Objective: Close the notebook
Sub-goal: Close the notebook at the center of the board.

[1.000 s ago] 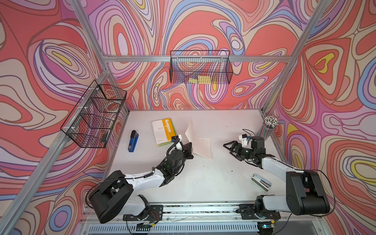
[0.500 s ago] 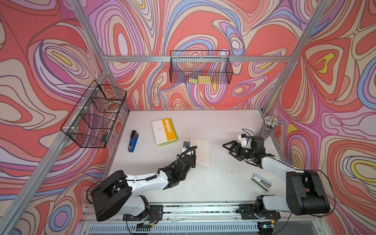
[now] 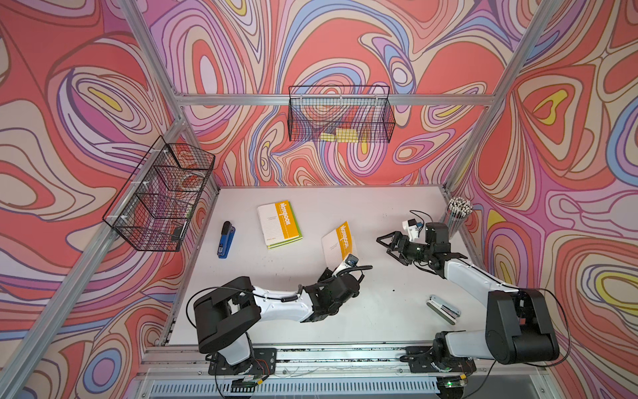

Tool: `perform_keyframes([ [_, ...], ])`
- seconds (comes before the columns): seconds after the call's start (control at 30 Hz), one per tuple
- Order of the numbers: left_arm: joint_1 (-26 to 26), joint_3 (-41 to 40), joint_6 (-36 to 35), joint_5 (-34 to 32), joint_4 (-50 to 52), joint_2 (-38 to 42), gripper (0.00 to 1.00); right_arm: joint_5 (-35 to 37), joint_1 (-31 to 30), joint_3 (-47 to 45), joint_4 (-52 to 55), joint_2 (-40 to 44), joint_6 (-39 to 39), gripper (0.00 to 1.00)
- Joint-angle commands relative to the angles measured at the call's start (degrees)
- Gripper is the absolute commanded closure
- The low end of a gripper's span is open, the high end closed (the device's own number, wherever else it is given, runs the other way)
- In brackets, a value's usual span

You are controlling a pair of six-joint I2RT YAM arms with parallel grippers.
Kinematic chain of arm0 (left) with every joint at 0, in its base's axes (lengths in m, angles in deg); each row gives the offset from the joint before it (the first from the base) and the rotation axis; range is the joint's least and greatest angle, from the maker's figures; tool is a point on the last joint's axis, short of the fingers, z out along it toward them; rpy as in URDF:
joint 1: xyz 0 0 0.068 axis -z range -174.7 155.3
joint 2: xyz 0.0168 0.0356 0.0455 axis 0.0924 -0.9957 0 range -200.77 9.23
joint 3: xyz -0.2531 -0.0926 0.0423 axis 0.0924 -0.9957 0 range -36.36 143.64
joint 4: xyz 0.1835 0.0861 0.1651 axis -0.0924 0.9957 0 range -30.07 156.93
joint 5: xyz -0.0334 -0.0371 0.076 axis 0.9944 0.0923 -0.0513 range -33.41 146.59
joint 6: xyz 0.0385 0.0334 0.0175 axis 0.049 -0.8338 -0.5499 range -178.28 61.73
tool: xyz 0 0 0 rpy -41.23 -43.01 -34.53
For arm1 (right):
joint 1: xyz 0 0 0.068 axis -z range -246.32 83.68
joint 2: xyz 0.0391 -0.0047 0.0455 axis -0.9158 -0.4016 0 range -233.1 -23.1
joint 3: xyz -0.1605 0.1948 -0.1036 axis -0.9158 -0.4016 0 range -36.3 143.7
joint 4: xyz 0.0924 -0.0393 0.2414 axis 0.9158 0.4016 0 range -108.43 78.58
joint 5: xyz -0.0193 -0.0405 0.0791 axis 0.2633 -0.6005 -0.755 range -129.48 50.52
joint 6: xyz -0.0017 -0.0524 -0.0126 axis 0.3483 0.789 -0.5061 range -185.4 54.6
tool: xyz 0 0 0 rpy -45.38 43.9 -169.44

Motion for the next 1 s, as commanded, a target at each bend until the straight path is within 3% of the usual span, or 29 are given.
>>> perform_keyframes([
  [0.0,0.9,1.6,-3.6,-1.7,3.3,-2.1,1.0,-1.9,-1.4,2.0,0.9,-1.2,0.9,0.02],
  [0.17,2.5,3.2,-6.9,-2.3,6.4,-5.4,1.0,-4.5,-2.9,4.0,-0.5,-3.5,-0.6,0.02],
  [0.97,6.2,3.7,-7.6,0.3,9.8,-9.4,1.0,0.4,-15.3,9.7,-12.5,-19.5,-6.8,0.02],
])
